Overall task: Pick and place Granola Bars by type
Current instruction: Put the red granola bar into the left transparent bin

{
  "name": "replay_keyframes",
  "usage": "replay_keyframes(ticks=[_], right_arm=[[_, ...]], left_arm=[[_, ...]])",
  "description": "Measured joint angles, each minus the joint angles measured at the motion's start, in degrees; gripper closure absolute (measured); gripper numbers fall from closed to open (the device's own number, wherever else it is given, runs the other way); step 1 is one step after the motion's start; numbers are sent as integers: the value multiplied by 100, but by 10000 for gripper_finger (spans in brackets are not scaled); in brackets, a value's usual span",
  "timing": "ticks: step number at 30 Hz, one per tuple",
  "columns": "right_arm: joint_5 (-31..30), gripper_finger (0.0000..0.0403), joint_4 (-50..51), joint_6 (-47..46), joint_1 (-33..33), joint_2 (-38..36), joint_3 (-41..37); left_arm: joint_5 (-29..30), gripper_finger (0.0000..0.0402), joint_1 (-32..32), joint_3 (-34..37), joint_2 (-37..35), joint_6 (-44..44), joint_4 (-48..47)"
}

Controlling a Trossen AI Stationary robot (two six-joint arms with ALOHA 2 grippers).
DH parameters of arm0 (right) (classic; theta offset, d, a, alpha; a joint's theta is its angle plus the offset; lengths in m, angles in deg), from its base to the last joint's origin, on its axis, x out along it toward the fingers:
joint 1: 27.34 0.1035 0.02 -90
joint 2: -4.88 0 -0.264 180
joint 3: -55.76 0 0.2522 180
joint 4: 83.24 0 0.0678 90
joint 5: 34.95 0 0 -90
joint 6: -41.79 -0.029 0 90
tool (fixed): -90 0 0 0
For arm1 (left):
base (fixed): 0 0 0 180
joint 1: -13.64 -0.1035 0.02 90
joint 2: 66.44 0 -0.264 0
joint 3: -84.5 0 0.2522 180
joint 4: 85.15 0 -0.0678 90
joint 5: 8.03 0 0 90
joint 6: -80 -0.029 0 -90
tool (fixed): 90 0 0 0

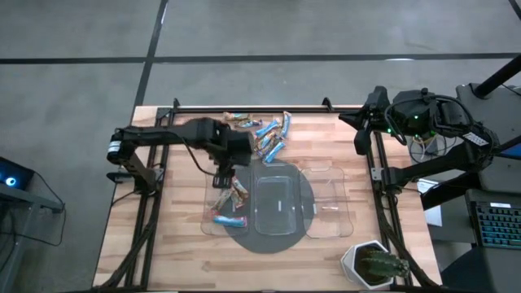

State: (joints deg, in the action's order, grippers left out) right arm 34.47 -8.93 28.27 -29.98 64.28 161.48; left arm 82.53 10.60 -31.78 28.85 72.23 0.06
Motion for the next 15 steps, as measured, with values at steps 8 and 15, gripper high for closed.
replay_keyframes(ticks=[8, 15], right_arm=[[-2, 394, 0, -2, -1, 0, 0], [-2, 394, 0, -2, -1, 0, 0]], left_arm=[[602, 261, -426, -892, 0, -709, 3], [772, 261, -1035, -1086, 0, -706, 495]])
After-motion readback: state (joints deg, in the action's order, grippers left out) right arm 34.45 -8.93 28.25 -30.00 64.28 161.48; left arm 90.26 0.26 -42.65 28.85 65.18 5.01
